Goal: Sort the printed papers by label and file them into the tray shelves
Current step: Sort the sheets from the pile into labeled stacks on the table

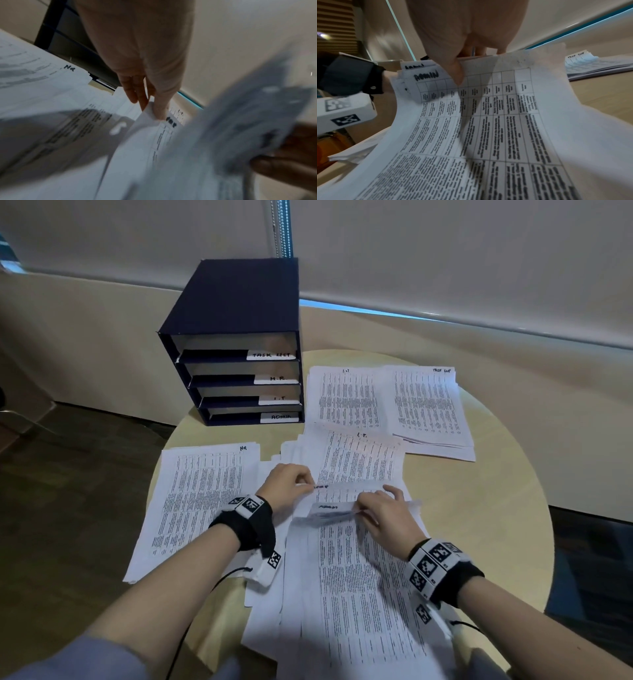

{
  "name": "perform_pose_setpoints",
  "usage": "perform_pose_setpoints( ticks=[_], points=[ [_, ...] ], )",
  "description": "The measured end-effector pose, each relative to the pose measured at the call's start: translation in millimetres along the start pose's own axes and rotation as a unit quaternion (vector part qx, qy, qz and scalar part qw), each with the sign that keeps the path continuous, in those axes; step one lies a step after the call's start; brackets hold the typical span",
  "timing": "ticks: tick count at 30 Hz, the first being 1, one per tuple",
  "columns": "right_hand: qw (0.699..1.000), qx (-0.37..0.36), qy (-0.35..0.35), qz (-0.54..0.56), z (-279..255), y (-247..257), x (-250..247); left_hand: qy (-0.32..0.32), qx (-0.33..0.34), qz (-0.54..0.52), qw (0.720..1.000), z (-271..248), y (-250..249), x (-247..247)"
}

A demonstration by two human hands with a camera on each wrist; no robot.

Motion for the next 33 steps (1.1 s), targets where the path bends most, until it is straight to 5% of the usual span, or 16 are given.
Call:
perform_pose_setpoints(
  ticks=[5, 11, 15, 17, 21, 25, 28, 33],
  points=[
    [0.997, 0.006, -0.041, -0.07, 14.5, 1.0, 1.8, 0.09, -0.011, -0.14, 0.986, -10.1, -23.4, -8.4],
    [0.99, 0.138, -0.003, 0.008, 34.4, -11.8, 5.4, 0.117, -0.267, -0.334, 0.896, -39.5, -7.7, 7.9],
    [0.985, 0.169, -0.022, 0.028, 36.3, -3.2, 2.4, 0.061, -0.296, -0.237, 0.923, -42.6, 3.4, 30.8],
    [0.982, 0.176, -0.063, 0.027, 34.1, -0.9, -5.2, 0.019, -0.302, -0.281, 0.911, -37.0, -2.8, 33.1],
    [0.943, 0.259, -0.208, -0.009, 15.0, -27.6, -39.0, 0.032, -0.245, -0.387, 0.889, -29.8, -21.1, 4.1],
    [0.823, 0.412, -0.24, 0.31, 4.8, -52.9, -70.9, -0.007, -0.171, -0.392, 0.904, -24.9, -46.0, -36.4],
    [0.76, 0.389, -0.133, 0.504, 17.3, -43.6, -86.0, -0.055, -0.132, -0.395, 0.907, -20.4, -73.9, -50.7],
    [0.758, 0.283, -0.201, 0.553, 39.4, -11.3, -115.7, -0.165, -0.044, -0.404, 0.899, -25.2, -121.1, -55.7]
  ],
)
Point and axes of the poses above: each hand's wrist, its own z-axis towards the middle knuckle, its own x-axis out of the palm, y = z × x, the point moved 2 cm from there along z, towards the middle knuckle, and after that the axes turned 13 degrees about -y, right-handed, at the moved point
